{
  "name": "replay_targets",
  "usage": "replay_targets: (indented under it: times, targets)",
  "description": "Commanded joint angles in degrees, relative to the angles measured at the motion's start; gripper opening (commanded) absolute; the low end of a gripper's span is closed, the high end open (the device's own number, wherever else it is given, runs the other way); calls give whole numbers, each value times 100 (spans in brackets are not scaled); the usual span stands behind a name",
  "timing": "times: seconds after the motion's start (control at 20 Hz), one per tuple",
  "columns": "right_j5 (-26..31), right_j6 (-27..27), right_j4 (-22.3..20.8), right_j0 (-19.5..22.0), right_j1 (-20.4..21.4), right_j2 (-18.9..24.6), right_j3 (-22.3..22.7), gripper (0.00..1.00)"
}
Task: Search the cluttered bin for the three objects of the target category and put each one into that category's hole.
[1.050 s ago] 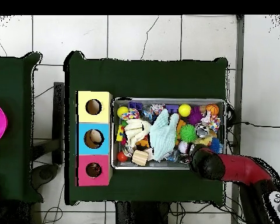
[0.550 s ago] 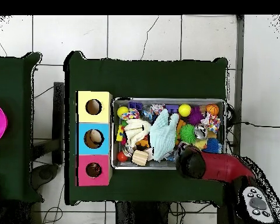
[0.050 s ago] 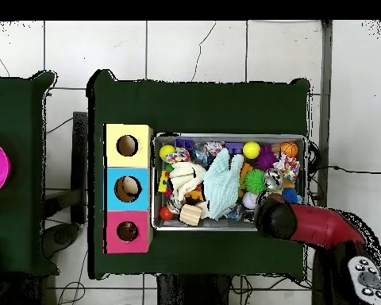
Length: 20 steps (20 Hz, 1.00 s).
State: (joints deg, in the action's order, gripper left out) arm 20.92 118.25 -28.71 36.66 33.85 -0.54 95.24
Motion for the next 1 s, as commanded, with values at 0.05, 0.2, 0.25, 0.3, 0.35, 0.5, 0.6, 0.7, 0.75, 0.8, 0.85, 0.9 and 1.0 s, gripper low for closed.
replay_targets:
  times: [0.05,0.2,0.25,0.3,0.35,0.5,0.6,0.7,0.75,0.8,0.85,0.9,1.0]
  targets:
    - [1125,-2770,-278,1081,153,1779,-351,100]
    - [988,-2688,-378,1246,181,2040,-287,100]
    - [893,-2617,-404,1298,147,2109,-253,100]
    - [785,-2535,-413,1345,106,2168,-212,100]
    - [678,-2452,-422,1392,65,2226,-171,100]
    - [655,-2316,-411,1381,81,2212,-77,100]
    - [721,-2313,-386,1391,110,2233,-20,100]
    - [776,-2288,-359,1421,152,2272,70,100]
    - [787,-2246,-347,1427,179,2276,120,100]
    - [774,-2199,-349,1418,198,2276,155,100]
    - [749,-2141,-355,1401,204,2273,180,100]
    - [714,-2056,-361,1374,209,2254,206,100]
    - [670,-1881,-373,1291,244,2192,253,100]
